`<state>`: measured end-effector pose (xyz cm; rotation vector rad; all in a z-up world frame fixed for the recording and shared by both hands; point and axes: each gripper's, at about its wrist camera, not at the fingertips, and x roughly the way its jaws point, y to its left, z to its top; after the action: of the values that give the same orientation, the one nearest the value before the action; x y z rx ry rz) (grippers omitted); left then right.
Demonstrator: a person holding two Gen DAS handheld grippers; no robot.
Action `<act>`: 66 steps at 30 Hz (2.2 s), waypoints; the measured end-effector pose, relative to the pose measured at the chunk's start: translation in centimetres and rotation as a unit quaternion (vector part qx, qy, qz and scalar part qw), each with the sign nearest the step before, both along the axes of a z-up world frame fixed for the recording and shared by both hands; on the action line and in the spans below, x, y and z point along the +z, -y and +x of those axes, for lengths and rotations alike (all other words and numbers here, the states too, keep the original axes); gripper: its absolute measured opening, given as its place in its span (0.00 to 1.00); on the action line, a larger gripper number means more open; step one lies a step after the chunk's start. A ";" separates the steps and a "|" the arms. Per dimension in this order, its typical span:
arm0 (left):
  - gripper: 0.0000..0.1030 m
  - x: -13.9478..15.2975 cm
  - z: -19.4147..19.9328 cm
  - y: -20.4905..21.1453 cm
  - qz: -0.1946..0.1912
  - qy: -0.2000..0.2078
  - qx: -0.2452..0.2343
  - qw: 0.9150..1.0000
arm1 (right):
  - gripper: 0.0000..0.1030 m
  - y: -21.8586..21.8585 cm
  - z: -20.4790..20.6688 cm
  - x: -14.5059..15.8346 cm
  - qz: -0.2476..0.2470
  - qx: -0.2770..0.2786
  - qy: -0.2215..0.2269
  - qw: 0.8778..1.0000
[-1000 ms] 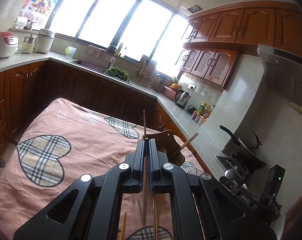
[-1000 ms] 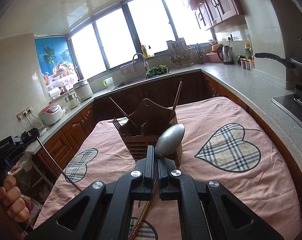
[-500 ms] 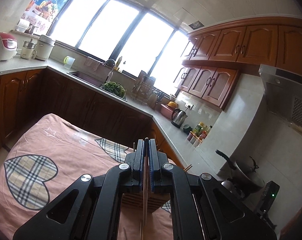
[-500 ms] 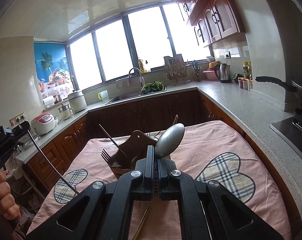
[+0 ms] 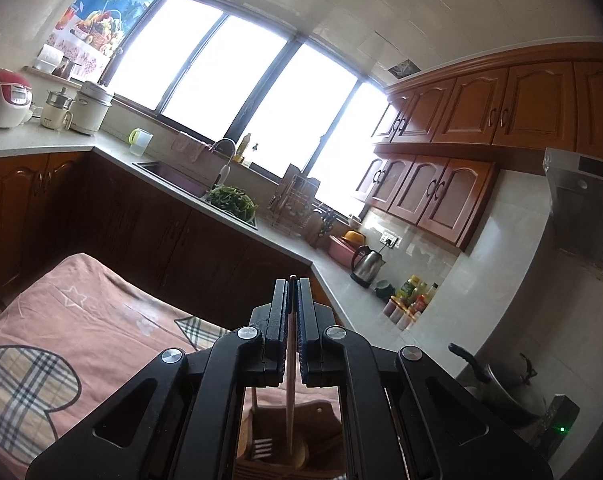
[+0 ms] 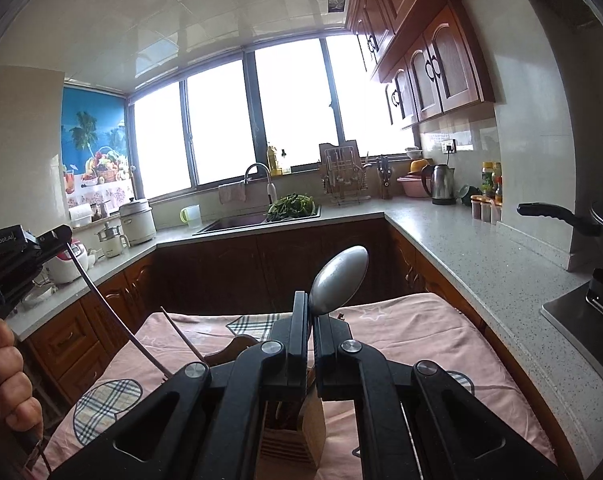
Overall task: Organize utensils
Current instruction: 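Lift and carry the metal chopstick with the left tool while the right tool carries the spoon to the holder, then lower the metal chopstick into the holder and open the left tool while the right tool releases the spoon, then move both open tools back from the holder toward the remaining chopsticks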
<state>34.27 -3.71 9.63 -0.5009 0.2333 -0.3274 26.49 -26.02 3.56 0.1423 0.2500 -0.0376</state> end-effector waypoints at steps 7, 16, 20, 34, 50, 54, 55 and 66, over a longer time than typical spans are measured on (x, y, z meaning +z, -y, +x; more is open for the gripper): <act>0.03 -3.8 2.5 1.5 0.020 -0.013 0.022 0.999 | 0.02 -1.4 2.5 -2.9 -0.030 0.002 -0.020 0.999; 0.04 -8.2 3.7 4.1 0.069 -0.047 -0.004 0.997 | 0.02 -2.0 5.0 -7.0 -0.029 0.014 -0.075 0.997; 0.04 -9.1 4.0 4.9 0.084 -0.062 -0.024 0.994 | 0.02 -2.2 5.4 -7.9 -0.030 0.027 -0.097 0.994; 0.04 -9.0 4.2 4.9 0.093 -0.076 -0.041 0.992 | 0.05 -0.4 6.2 -8.3 0.028 0.045 -0.127 0.991; 0.68 -8.6 2.7 3.4 0.081 -0.092 -0.029 0.992 | 0.43 0.9 4.0 -7.3 0.084 0.042 -0.112 0.989; 0.99 -8.8 1.5 2.3 0.073 -0.104 -0.017 0.992 | 0.62 1.6 2.7 -7.0 0.108 0.039 -0.104 0.988; 0.99 -8.8 1.2 1.9 0.070 -0.108 -0.016 0.992 | 0.74 1.7 2.3 -6.9 0.111 0.039 -0.102 0.988; 1.00 -9.8 -3.4 -0.2 0.095 -0.141 -0.020 0.985 | 0.92 1.1 -2.2 -5.5 0.120 0.046 -0.075 0.989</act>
<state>30.89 -3.46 -0.20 -0.3525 0.5455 -0.2683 24.27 -27.10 -1.97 0.3678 0.4110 0.0751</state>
